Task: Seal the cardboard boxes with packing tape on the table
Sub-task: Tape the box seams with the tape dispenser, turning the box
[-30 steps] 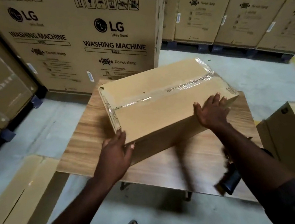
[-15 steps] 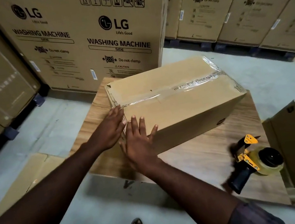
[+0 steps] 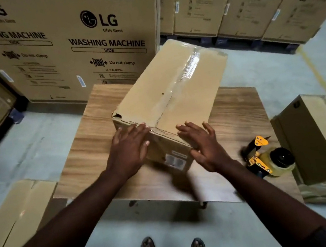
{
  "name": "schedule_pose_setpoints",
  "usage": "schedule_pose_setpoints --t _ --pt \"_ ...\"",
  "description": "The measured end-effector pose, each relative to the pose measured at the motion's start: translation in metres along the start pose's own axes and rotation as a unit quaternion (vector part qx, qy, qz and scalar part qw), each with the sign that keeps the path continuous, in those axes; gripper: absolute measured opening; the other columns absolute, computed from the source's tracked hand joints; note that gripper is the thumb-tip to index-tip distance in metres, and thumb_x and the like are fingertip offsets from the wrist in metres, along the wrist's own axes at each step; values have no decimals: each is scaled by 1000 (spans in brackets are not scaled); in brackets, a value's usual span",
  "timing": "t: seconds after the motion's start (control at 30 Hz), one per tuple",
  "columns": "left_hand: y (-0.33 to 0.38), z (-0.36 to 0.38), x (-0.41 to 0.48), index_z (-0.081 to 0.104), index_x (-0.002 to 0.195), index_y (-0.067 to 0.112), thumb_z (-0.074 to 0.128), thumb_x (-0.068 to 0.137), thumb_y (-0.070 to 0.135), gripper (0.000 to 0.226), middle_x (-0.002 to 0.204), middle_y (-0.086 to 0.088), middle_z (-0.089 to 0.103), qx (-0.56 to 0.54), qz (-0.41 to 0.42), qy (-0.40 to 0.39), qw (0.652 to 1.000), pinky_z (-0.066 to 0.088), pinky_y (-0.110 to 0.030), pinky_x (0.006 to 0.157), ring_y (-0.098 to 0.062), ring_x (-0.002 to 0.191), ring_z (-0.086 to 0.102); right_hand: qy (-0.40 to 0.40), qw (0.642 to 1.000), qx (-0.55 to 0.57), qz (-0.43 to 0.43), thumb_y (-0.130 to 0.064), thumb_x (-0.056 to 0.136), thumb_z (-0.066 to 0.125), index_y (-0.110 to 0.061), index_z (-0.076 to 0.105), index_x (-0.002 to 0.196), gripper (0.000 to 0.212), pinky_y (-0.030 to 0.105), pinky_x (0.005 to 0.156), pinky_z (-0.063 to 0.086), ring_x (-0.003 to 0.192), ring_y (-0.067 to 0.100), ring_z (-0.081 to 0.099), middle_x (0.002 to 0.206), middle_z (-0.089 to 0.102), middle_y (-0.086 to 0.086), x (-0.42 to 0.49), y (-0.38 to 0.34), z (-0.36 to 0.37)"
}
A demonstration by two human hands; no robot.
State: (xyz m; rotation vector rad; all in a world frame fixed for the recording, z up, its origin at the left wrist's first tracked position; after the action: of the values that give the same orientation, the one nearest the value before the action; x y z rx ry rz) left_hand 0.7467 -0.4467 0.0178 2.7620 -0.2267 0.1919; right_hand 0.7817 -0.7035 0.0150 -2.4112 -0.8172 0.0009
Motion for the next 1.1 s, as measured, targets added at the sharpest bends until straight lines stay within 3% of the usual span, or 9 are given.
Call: schedule_pose_setpoints --t 0.13,0.3,0.4,0.57,0.7,0.77,0.93,1.0,1.1 --pt "50 21 -10 49 147 17 41 94 35 56 153 -2 47 -23 37 -10 999 20 -49 120 -21 145 39 78 994 59 50 -15 69 51 -19 62 127 60 56 122 9 149 10 32 149 51 -16 -22 29 -19" --pt "91 37 -20 53 144 12 43 91 37 59 152 -6 48 -34 35 -3 999 24 -49 120 -26 142 42 239 948 179 114 3 67 44 -7 73 112 55 32 111 41 137 21 51 127 70 5 -45 42 -22" --pt "108 41 -27 54 143 11 45 90 40 61 152 -7 49 -33 12 1 999 27 -52 120 -27 141 42 300 917 228 134 9 67 43 -2 76 100 48 22 102 46 130 21 58 116 74 8 -49 43 -22" --pt "120 43 -35 55 143 16 42 89 48 64 152 -4 48 -45 -15 -2 999 25 -49 119 -23 140 43 340 888 280 132 12 69 41 -2 77 96 48 22 89 53 122 23 63 111 74 12 -52 50 -25" --pt "110 26 -24 65 125 30 51 87 42 43 131 9 62 -64 -21 38 997 23 -34 104 -16 120 56 335 874 324 138 12 70 39 0 68 78 33 27 99 49 122 25 63 99 76 18 -58 54 -26" --pt "98 20 -13 64 119 34 62 87 37 33 122 15 61 -78 -32 48 995 21 -32 97 -12 115 54 351 829 399 173 16 72 37 0 63 69 31 31 94 54 111 29 68 88 75 24 -59 57 -30" --pt "68 23 -3 63 118 40 76 79 34 41 119 19 55 -115 -34 42 992 31 -39 94 -13 112 52 409 599 587 359 12 87 32 -11 56 76 34 36 68 57 58 22 62 66 67 10 -83 103 -33" --pt "63 25 -3 63 116 42 75 76 36 42 117 23 52 -129 -38 51 990 36 -45 95 -11 111 52 416 526 604 431 5 93 35 -12 53 82 27 30 63 52 50 18 52 68 63 8 -108 124 -22" --pt "66 28 -3 62 116 42 80 74 30 47 117 26 47 -116 -41 56 991 36 -45 95 -11 112 50 437 459 562 531 1 93 43 -14 52 79 22 16 43 33 36 11 39 58 57 3 -145 145 0"
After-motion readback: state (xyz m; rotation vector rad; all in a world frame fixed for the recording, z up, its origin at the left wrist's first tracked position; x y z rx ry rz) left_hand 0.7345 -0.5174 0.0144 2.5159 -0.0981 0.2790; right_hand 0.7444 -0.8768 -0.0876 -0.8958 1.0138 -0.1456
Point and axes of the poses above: each hand's wrist, its own x-axis towards the middle knuckle, its own z-axis out of the palm, y = z × x, the point moved 3 cm from there along x, towards the middle knuckle
